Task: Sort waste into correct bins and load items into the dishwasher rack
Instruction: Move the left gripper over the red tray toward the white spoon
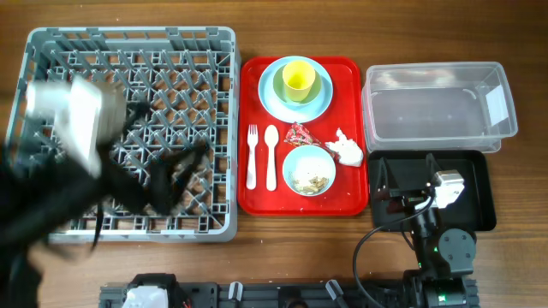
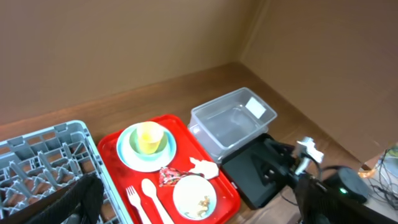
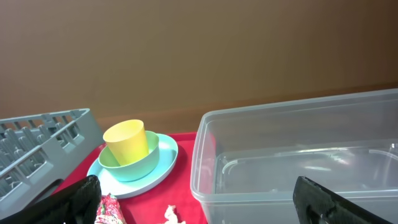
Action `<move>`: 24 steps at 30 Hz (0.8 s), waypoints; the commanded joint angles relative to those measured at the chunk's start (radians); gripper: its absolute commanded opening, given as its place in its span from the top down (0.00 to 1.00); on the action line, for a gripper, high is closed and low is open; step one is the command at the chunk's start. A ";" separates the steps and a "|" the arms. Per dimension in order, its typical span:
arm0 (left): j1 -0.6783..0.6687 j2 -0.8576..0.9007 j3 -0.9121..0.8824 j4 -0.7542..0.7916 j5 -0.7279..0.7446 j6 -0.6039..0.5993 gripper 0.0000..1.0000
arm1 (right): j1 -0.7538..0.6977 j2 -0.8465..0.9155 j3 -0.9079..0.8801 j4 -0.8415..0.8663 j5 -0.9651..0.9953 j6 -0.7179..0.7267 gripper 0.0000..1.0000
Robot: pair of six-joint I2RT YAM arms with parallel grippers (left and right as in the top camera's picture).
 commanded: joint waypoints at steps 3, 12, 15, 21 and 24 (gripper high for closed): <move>0.006 0.108 0.027 -0.039 0.027 -0.033 0.00 | 0.002 -0.009 -0.001 0.003 0.010 0.000 0.00; -0.079 0.269 0.026 -0.176 0.067 -0.029 0.05 | 0.002 -0.009 -0.001 0.003 0.010 0.000 0.00; -0.140 0.341 0.026 -0.246 0.045 -0.029 0.46 | 0.002 -0.009 -0.001 0.003 0.010 0.000 0.00; -0.256 0.465 -0.005 -0.341 -0.061 -0.035 0.62 | 0.002 -0.009 -0.001 0.003 0.010 0.000 0.00; -0.334 0.512 -0.103 -0.306 -0.089 -0.091 0.62 | 0.002 -0.009 -0.001 0.003 0.010 0.000 0.00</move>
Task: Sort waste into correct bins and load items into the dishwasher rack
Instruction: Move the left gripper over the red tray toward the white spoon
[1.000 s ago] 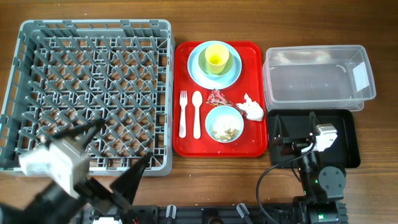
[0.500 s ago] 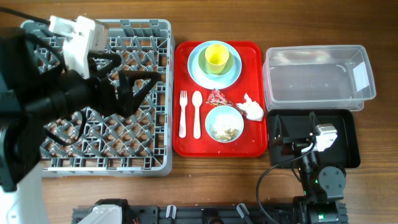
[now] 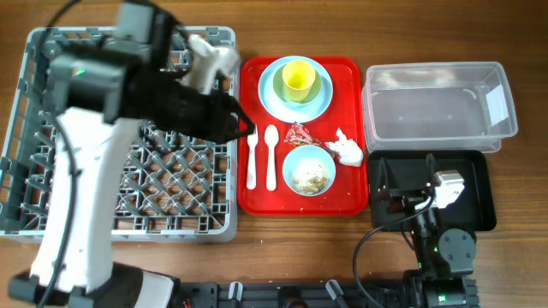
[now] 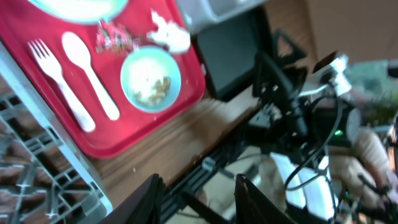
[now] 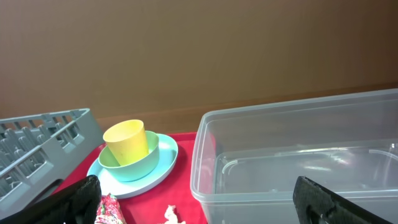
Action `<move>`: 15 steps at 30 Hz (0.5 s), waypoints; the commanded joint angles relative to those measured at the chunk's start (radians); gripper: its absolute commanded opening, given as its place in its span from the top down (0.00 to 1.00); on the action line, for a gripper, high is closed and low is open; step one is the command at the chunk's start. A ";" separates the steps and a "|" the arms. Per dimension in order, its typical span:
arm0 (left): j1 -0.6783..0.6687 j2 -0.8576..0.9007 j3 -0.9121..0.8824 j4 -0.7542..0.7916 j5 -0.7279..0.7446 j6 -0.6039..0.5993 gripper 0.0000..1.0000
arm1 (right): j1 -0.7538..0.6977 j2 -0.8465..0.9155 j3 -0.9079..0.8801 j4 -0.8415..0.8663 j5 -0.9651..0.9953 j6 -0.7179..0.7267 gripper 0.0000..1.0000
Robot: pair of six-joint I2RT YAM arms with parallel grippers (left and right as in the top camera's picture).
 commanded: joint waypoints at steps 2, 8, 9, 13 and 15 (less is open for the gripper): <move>-0.115 0.058 -0.164 0.088 -0.113 -0.149 0.62 | 0.002 -0.009 -0.001 0.003 0.010 0.000 0.00; -0.190 0.069 -0.388 0.291 -0.360 -0.452 0.67 | 0.002 -0.009 -0.001 0.003 0.010 0.000 0.00; -0.191 0.069 -0.415 0.330 -0.359 -0.465 0.69 | 0.002 -0.009 -0.001 0.003 0.010 0.000 0.00; -0.195 0.069 -0.513 0.480 -0.379 -0.531 0.83 | 0.002 -0.009 -0.001 0.003 0.010 0.000 0.01; -0.195 0.069 -0.555 0.525 -0.412 -0.579 0.89 | 0.002 -0.009 -0.001 0.003 0.010 0.000 0.00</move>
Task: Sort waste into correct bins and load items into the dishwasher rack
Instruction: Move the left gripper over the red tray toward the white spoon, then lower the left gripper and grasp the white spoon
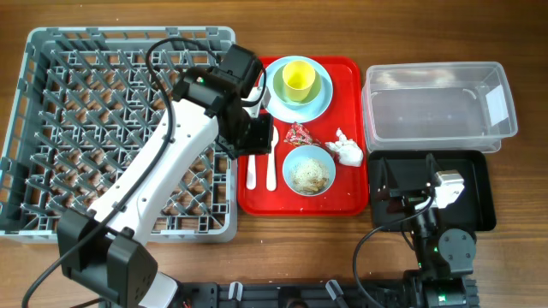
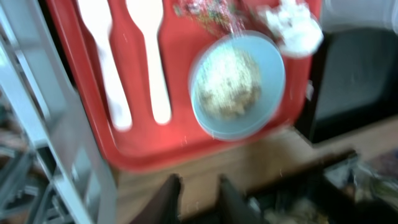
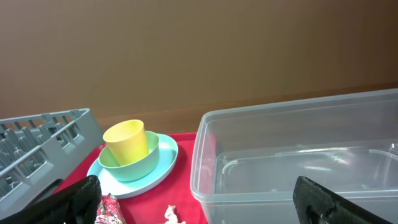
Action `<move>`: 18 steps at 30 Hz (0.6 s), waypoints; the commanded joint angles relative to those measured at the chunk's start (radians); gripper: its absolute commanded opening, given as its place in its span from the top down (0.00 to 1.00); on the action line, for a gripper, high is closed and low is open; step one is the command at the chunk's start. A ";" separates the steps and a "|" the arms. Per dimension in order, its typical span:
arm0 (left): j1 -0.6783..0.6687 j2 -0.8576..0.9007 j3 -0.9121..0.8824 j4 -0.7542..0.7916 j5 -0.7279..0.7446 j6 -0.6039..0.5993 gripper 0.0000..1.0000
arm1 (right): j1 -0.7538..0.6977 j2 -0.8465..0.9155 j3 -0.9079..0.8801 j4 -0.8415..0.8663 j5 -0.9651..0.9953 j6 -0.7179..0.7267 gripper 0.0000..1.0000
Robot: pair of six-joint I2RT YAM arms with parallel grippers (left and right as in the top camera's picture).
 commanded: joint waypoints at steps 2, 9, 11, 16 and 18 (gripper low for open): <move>-0.004 -0.003 -0.117 0.109 -0.093 -0.156 0.96 | 0.002 -0.009 -0.001 0.003 0.010 0.000 0.00; -0.003 -0.003 -0.142 0.141 -0.094 -0.113 0.92 | 0.002 -0.009 -0.001 0.003 0.010 0.000 0.00; -0.011 -0.002 -0.150 0.175 -0.095 -0.118 0.94 | 0.002 -0.009 -0.001 0.003 0.010 0.000 0.00; -0.082 0.007 -0.166 0.212 -0.237 -0.179 0.69 | 0.002 -0.009 -0.001 0.003 0.010 0.000 0.00; -0.116 0.016 -0.167 0.223 -0.311 -0.186 0.72 | 0.002 -0.009 -0.001 0.003 0.010 0.000 0.00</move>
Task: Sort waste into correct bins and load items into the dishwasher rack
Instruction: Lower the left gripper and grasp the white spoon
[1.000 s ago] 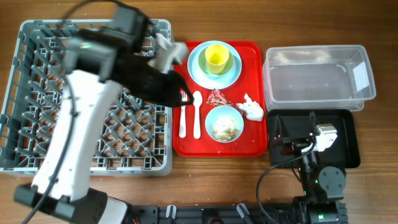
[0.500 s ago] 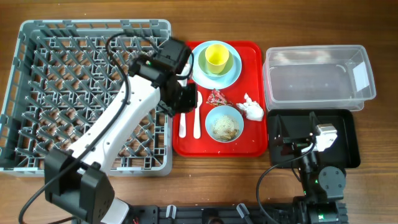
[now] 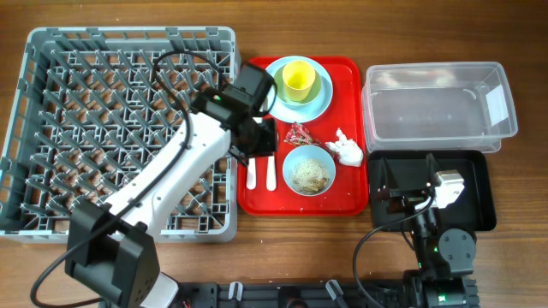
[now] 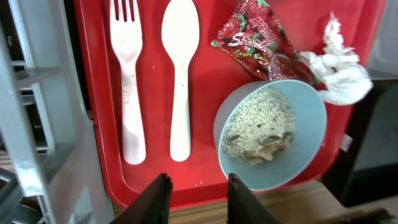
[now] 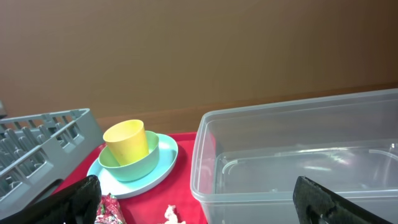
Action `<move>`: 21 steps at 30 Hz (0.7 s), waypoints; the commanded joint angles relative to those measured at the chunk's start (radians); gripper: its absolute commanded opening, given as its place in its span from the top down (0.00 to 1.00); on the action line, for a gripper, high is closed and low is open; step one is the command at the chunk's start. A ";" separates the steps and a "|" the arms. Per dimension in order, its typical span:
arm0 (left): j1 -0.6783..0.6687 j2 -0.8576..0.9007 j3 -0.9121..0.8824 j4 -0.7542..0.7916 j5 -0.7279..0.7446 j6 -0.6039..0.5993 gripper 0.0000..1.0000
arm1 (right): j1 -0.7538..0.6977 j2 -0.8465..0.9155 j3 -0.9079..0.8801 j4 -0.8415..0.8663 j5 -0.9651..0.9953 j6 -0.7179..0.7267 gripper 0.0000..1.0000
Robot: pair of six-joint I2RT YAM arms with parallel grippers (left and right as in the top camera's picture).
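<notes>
On the red tray (image 3: 257, 202) lie a white fork (image 4: 127, 93) and a white spoon (image 4: 180, 81). Beside them are a red snack wrapper (image 4: 258, 37), a crumpled tissue (image 4: 339, 74) and a light blue bowl (image 4: 273, 134) holding food scraps. A yellow cup (image 3: 297, 79) stands in a green bowl on a blue plate at the tray's back. My left gripper (image 4: 196, 186) hangs open and empty just above the fork and spoon, at the tray's left side. My right gripper (image 5: 196, 199) rests open over the black bin (image 3: 479, 188).
The grey dishwasher rack (image 3: 128, 128) fills the left side, its right wall right beside the left gripper. A clear plastic bin (image 3: 438, 107) stands at the back right, behind the black bin. Bare wooden table runs along the front edge.
My left gripper has shifted slightly toward the front over the cutlery, and its view is now sharp and closer to the tray. The right arm has not moved.
The left arm was first a blur over the rack's left side. Then it reached across the rack toward the tray. Then its gripper stood over the tray's left side by the fork and spoon, where it hangs open now. The right arm stayed parked throughout.
</notes>
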 commanded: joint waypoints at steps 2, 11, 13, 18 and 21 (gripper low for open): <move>-0.088 0.026 -0.015 0.026 -0.235 -0.040 0.78 | 0.002 -0.009 -0.001 0.003 0.010 0.000 0.00; -0.121 0.090 -0.015 0.050 -0.338 -0.040 0.92 | 0.002 -0.009 -0.001 0.003 0.010 0.000 0.01; -0.120 0.106 -0.015 0.050 -0.338 -0.039 0.82 | 0.002 -0.009 -0.001 0.003 0.010 0.000 0.00; -0.123 0.162 -0.015 0.066 -0.326 -0.040 0.82 | 0.002 -0.009 -0.001 0.003 0.010 0.000 0.00; -0.125 0.196 -0.015 0.085 -0.327 -0.040 0.84 | 0.002 -0.009 -0.001 0.003 0.010 0.000 0.00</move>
